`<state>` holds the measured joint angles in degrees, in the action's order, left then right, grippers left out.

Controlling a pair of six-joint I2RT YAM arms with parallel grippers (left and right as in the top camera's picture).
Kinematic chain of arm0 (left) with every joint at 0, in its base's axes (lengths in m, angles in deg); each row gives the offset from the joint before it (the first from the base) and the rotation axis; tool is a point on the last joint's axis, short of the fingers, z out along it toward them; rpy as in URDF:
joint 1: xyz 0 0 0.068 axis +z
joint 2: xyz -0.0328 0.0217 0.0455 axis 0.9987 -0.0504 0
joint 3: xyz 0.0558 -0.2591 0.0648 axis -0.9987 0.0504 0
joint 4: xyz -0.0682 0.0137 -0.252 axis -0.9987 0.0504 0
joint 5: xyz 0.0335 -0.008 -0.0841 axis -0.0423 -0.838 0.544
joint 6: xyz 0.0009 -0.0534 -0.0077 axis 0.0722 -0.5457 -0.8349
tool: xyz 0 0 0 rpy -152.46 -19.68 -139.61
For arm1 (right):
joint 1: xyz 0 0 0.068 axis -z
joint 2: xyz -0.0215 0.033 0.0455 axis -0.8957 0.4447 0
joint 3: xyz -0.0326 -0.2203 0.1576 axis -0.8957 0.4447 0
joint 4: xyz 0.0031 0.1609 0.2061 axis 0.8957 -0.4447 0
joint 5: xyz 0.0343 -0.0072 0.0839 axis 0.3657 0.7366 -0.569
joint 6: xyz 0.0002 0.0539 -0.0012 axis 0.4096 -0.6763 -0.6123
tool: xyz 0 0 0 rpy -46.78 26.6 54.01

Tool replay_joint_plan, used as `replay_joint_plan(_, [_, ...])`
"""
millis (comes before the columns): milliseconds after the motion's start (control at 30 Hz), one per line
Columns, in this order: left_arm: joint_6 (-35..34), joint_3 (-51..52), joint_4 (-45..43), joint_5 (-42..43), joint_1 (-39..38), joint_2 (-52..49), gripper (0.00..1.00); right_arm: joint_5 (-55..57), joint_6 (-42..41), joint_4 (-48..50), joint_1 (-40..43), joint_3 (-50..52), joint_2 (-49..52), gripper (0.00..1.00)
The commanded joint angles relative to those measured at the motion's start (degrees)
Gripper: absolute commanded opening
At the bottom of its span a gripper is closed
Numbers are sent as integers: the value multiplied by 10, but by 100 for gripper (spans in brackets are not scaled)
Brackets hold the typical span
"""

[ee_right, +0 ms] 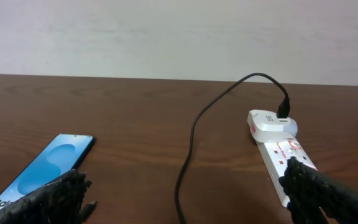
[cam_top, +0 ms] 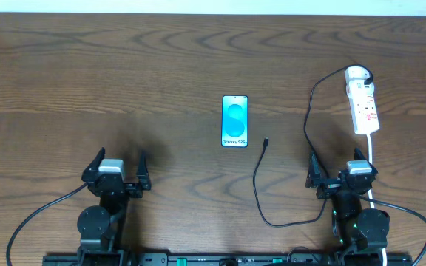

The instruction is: Plug charger to phone and switch on socket

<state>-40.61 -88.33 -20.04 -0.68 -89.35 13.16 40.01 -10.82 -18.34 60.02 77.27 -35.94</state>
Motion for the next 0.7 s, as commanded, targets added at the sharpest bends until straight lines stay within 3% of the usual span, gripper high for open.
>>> replay_joint_plan(0, [-14, 9, 5, 96, 3, -2, 91, 2, 9, -2, -1, 1, 0, 99])
replay_joint_plan(100, [-50, 8, -77, 166, 3, -2, 91, 2, 9, -2, -1, 1, 0, 99])
replay_joint_plan(200, [-78, -1, -165, 142, 3, -3, 91, 2, 9, -2, -1, 1, 0, 99])
replay_joint_plan(300, [-87, -36, -191, 100, 3, -5, 91, 2, 9, -2, -1, 1, 0, 99])
replay_joint_plan(433, [-86, -139, -110, 89, 3, -48, 91, 2, 9, -2, -1, 1, 0, 99])
replay_joint_plan(600, [-86, -343, 144, 141, 3, -194, 91, 2, 9, -2, -1, 1, 0, 99])
replay_joint_plan(667, [-86, -404, 198, 190, 3, -249, 92, 2, 9, -2, -1, 1, 0, 99])
